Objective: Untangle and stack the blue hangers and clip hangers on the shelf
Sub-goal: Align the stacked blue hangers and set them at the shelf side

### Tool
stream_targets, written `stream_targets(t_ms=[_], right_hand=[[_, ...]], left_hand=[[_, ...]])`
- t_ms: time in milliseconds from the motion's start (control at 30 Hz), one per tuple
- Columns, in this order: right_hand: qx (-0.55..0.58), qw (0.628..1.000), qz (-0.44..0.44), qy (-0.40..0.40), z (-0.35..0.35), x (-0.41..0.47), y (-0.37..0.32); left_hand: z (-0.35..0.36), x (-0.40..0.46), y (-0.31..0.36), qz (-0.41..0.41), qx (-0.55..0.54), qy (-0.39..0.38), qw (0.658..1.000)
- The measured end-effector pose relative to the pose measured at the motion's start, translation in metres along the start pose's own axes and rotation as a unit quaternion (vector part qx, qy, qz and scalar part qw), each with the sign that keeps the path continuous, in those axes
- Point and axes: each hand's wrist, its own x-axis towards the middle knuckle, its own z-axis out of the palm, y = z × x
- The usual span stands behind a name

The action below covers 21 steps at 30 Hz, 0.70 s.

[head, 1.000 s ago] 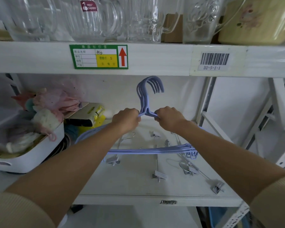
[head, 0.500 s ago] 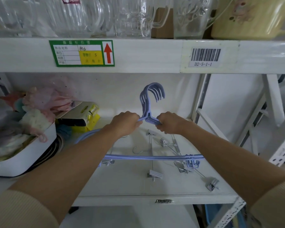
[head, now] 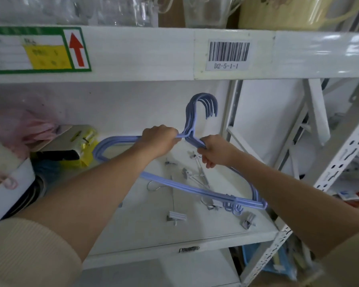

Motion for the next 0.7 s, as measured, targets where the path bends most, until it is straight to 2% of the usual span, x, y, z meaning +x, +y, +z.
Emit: stream_targets(t_ms=[100, 200, 267, 367, 400, 467, 533, 600, 700], right_hand=[[0.034, 0.999, 0.013, 0.015, -0.006, -0.004, 0.012], [0.057, 0.998, 0.027, 0.012, -0.007, -0.008, 0.023], [0.072, 0.996, 0.043, 0.013, -0.007, -0.009, 0.031], [0.089, 0.993, 0.066, 0.037, -0.007, -0.012, 0.043], [0.095, 0.992, 0.072, 0.048, -0.008, -0.013, 0.046], [0.106, 0.989, 0.079, 0.071, -0.014, -0.014, 0.052], [0.112, 0.986, 0.087, 0.09, -0.021, -0.014, 0.056], [0.122, 0.983, 0.093, 0.105, -0.026, -0.014, 0.058], [0.134, 0.979, 0.103, 0.117, -0.028, -0.013, 0.062]], left_hand=[[-0.002, 0.008, 0.011, 0.018, 0.002, 0.03, 0.999], [0.006, 0.011, 0.014, 0.077, -0.024, 0.09, 0.993], [0.018, 0.006, 0.014, 0.114, -0.052, 0.165, 0.978], [0.037, -0.013, 0.015, 0.117, -0.076, 0.307, 0.941], [0.046, -0.022, 0.012, 0.134, -0.073, 0.331, 0.931], [0.073, -0.046, 0.006, 0.232, -0.04, 0.294, 0.926], [0.107, -0.067, 0.0, 0.33, 0.009, 0.184, 0.926], [0.129, -0.073, 0.007, 0.317, 0.018, 0.047, 0.947], [0.139, -0.054, 0.046, 0.228, -0.012, -0.1, 0.968]])
